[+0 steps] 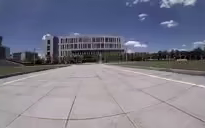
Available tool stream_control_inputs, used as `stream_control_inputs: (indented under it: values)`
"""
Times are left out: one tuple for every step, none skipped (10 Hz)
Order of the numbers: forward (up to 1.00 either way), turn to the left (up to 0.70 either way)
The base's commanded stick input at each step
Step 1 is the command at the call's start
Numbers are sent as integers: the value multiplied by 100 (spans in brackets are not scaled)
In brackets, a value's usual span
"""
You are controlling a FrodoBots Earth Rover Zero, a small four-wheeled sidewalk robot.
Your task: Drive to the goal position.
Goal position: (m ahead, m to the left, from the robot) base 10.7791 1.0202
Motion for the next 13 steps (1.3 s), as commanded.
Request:
stream_control_inputs:
  values:
    - [50, 0]
    - [50, 0]
    - [50, 0]
    - [50, 0]
    - [50, 0]
    - [50, 0]
    - [50, 0]
    - [50, 0]
    - [50, 0]
    - [50, 0]
    - [50, 0]
    - [50, 0]
    - [50, 0]
